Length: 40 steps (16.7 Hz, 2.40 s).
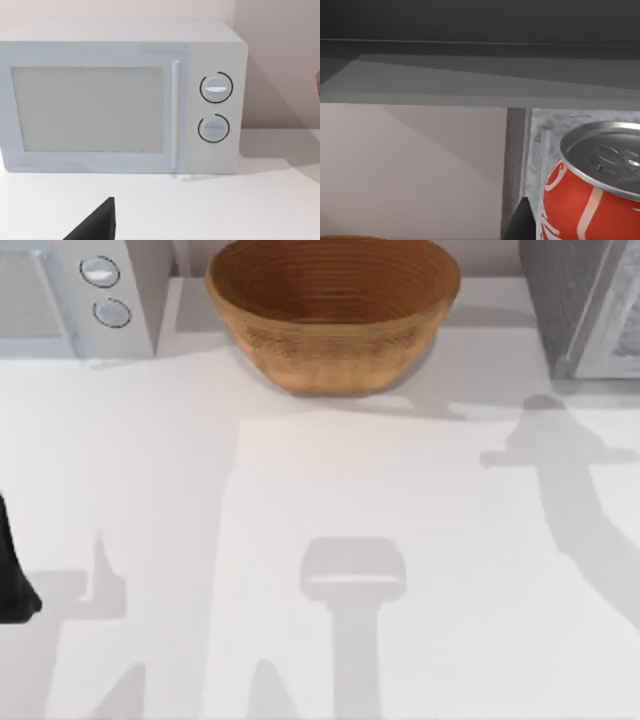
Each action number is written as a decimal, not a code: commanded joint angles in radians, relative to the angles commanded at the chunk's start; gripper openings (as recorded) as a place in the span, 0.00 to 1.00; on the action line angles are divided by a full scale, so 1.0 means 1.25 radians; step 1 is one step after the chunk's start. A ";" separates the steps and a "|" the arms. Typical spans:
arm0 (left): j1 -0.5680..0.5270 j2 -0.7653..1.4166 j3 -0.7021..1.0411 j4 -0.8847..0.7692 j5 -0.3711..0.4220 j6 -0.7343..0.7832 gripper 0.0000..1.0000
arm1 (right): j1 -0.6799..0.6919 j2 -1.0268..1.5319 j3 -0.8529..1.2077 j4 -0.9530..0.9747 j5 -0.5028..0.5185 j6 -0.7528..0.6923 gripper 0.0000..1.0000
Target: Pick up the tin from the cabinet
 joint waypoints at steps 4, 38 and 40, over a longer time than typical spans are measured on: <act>0.000 0.000 0.000 0.000 0.000 0.000 1.00 | -0.120 -0.189 -0.291 0.095 -0.124 -0.002 0.00; 0.000 0.000 0.000 0.000 0.000 0.000 1.00 | -0.557 -0.113 -0.965 0.879 -0.765 0.004 0.00; 0.000 0.000 0.000 0.000 0.000 0.000 1.00 | -0.580 0.044 -0.935 1.008 -0.841 0.006 0.00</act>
